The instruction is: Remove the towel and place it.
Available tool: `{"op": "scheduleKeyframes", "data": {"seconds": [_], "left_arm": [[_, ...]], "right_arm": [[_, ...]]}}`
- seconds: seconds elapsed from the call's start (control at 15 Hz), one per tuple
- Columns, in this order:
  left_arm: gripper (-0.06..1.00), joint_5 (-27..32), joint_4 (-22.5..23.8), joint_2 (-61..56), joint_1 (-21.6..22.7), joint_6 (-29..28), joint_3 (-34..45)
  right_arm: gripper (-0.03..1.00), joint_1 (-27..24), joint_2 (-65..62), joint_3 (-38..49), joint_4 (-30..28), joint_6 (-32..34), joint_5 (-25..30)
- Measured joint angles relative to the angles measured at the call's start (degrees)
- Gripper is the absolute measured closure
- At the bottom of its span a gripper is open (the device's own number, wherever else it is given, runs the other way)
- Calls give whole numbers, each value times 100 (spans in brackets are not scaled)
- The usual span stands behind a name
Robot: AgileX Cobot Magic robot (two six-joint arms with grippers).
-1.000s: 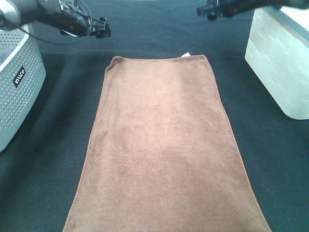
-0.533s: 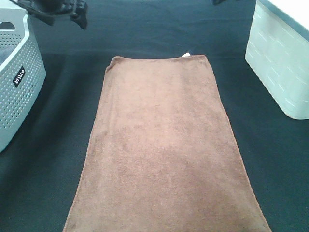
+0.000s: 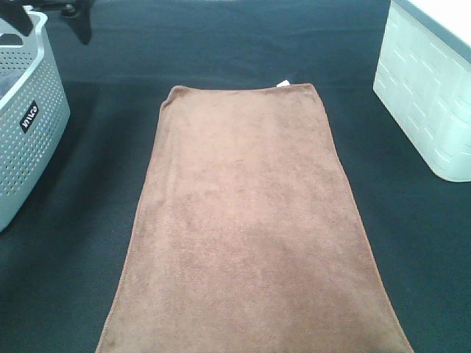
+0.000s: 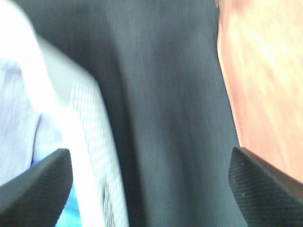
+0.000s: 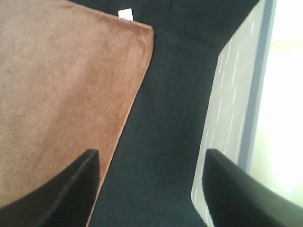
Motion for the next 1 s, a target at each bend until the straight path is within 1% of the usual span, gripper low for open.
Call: {"op": "scheduleKeyframes", "data": {"seconds": [0.07, 0.13, 0.2, 0.27, 0.53, 0.67, 0.93, 1.0], "left_arm": [[11, 0, -11, -338, 0, -57, 458], [11, 0, -17, -665, 0, -115, 917], [11, 0, -17, -1003, 0, -155, 1444], [11, 11, -17, -1581, 0, -172, 2189], [11, 23, 0, -3042, 0, -424, 4108], [11, -29, 0, -3913, 0, -573, 4968], [11, -659, 0, -5747, 0, -733, 6864], [11, -905, 0, -6463, 0, -751, 7552]], "right_arm": [[38, 0, -149, 80, 0, 46, 40], [38, 0, -516, 430, -6, 63, 52], [38, 0, -642, 573, -6, 69, 52], [38, 0, -1152, 1243, -6, 69, 52], [38, 0, -2848, 3461, 17, 86, 109], [38, 0, -3804, 4469, 92, 201, -52], [38, 0, -5592, 6205, 120, 212, -493], [38, 0, -6142, 6658, 92, 258, -567]]}}
